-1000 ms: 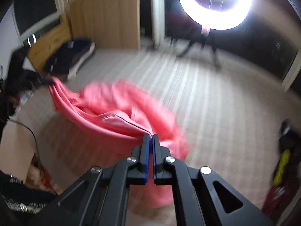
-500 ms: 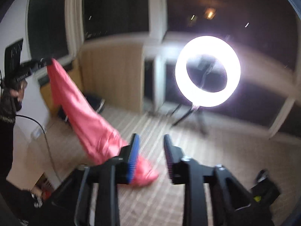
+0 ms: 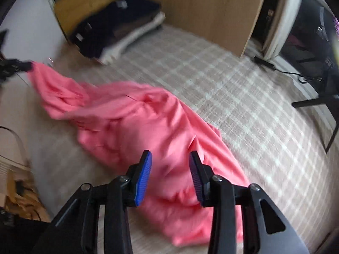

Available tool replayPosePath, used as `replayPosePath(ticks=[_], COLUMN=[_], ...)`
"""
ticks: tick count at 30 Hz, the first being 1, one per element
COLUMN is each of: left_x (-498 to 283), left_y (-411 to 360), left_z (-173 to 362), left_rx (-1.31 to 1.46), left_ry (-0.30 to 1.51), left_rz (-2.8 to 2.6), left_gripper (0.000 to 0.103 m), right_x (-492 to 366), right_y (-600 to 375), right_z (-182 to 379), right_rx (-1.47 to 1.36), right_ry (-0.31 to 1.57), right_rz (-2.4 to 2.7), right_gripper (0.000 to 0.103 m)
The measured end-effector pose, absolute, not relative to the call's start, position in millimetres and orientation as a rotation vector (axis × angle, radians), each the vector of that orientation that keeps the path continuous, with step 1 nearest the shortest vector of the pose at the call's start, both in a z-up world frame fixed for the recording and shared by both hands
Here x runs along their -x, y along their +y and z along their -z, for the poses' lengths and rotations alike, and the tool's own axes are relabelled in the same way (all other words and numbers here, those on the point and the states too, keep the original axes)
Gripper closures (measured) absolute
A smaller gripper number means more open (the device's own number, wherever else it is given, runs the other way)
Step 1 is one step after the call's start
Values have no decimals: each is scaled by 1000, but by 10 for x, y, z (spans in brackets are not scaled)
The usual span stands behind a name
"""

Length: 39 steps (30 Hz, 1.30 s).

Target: Fold clothes

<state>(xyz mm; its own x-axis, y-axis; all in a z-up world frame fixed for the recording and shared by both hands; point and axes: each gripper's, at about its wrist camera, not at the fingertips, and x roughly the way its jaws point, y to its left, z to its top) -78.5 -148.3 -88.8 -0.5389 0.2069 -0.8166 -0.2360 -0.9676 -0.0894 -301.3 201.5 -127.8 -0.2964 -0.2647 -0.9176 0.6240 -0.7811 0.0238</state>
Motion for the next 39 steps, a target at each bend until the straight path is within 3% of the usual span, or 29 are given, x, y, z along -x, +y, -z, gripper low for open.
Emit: replayPosePath(ticks=[1, 2, 4, 15, 18, 19, 20, 21, 26, 27, 28, 29, 32, 35, 39], left_x=[782, 782, 818, 961, 1005, 1020, 1035, 1048, 1066, 1063, 1062, 1062, 1136, 1262, 1313], left_y=[-1517, -1551, -1618, -1689, -1628, -1618, -1608, -1602, -1592, -1597, -1599, -1601, -1632, -1701, -1607], left_z=[943, 999, 1091, 1160, 1256, 1287, 1317, 1337, 1365, 1371, 1381, 1393, 1434, 1205, 411], left_rx=[1363, 1376, 1389, 1373, 1396, 1408, 1419, 1425, 1444, 1445, 1446, 1447, 1455, 1370, 1097], left_ry=[20, -5, -17, -11, 11, 19, 27, 26, 19, 19, 26, 34, 54, 8, 64], left_rz=[-2559, -2564, -2565, -2521, -2479, -2473, -2467, -2457, -2458, -2461, -2464, -2467, -2485, -2552, -2649], left_gripper=[101, 101, 101, 101, 101, 101, 101, 101, 101, 101, 101, 101, 101, 101, 101], right_x=[3037, 3047, 2987, 2428, 2407, 2400, 2392, 2385, 2523, 2558, 2582, 2644, 2748, 2610, 2309], right_y=[1994, 1977, 1984, 2380, 2310, 2286, 2263, 2240, 1607, 1539, 1502, 1522, 1783, 2124, 2605], right_z=[1351, 1439, 1542, 894, 832, 811, 790, 769, 1101, 1208, 1280, 1339, 1153, 406, -790], right_rx=[-1423, -1442, -1475, -1415, -1364, -1347, -1330, -1312, -1249, -1274, -1295, -1333, -1391, -1242, -995], right_ry=[475, 483, 521, 535, 537, 538, 538, 539, 657, 686, 698, 680, 522, 469, 386], right_rz=[2079, 2048, 1984, 2035, 2075, 2088, 2101, 2114, 2006, 1982, 1968, 1956, 2023, 2202, 2448], right_gripper=[67, 74, 100, 99, 86, 72, 50, 44, 44, 47, 83, 97, 97, 97, 97])
